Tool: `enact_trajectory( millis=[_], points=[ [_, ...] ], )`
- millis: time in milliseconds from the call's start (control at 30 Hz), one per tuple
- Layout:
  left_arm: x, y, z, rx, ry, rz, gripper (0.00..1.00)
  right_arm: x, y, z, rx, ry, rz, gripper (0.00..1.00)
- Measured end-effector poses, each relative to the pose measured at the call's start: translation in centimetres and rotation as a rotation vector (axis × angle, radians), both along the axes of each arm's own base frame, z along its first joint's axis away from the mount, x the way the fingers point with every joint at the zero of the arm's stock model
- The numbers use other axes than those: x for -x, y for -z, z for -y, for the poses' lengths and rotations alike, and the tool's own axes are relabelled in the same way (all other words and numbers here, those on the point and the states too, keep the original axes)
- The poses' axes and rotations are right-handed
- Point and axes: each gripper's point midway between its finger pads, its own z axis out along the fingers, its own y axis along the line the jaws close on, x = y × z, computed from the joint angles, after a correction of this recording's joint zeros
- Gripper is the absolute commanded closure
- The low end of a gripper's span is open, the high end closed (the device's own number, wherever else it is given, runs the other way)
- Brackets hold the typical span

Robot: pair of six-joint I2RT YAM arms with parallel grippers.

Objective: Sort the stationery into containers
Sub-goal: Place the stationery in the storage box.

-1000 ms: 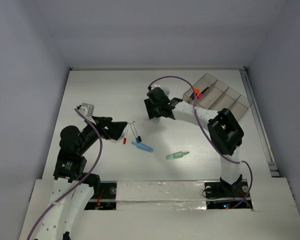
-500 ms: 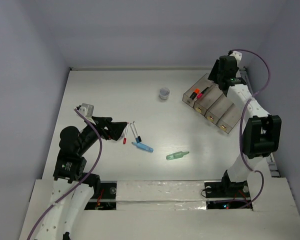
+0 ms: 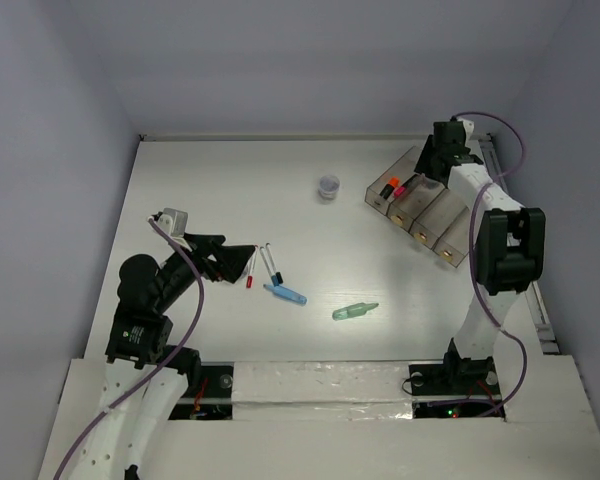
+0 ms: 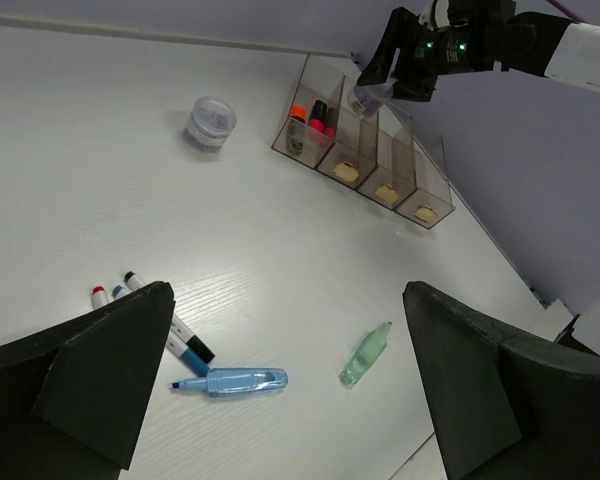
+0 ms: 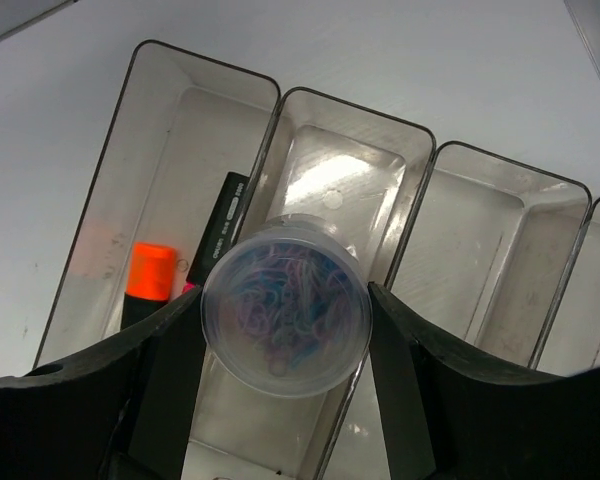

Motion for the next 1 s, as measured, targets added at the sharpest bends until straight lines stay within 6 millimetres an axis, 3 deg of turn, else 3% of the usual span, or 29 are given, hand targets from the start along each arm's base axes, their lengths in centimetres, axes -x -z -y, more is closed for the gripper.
enact_trajectory(
  millis=[200, 300, 333, 367, 533, 667, 733, 900, 1000],
  points=[
    [0.1, 0.0, 0.1, 0.000, 0.006, 0.000, 0.01, 0.1, 0.1, 0.6, -0.001, 0.013, -0.002, 0.62],
    [0.1, 0.0, 0.2, 0.000, 0.008, 0.000, 0.01, 0.1, 0.3, 0.9, -0.002, 0.019, -0.005, 0.48],
    [0.1, 0.0, 0.2, 0.000, 0.009, 0.000, 0.01, 0.0, 0.4, 0.9, -0.002, 0.018, -0.008, 0.37],
    [0.1, 0.0, 0.2, 0.000, 0.008, 0.000, 0.01, 0.0, 0.6, 0.9, -0.003, 0.017, -0.012, 0.32],
    [0.1, 0.0, 0.2, 0.000, 0.008, 0.000, 0.01, -0.1, 0.7, 0.9, -0.008, 0.016, -0.013, 0.15],
    [0.1, 0.0, 0.2, 0.000, 0.009, 0.000, 0.01, -0.3, 0.4, 0.7, -0.028, 0.001, 0.001, 0.09],
    [0.1, 0.0, 0.2, 0.000, 0.009, 0.000, 0.01, -0.4, -0.1, 0.2, -0.045, -0.018, 0.011, 0.12],
    [0.1, 0.0, 0.2, 0.000, 0.009, 0.000, 0.01, -0.6, -2.5, -3.1, -0.094, -0.136, 0.079, 0.20],
    [0.1, 0.0, 0.2, 0.000, 0.009, 0.000, 0.01, -0.8, -3.9, -8.3, -0.086, -0.274, 0.105, 0.18]
  ],
)
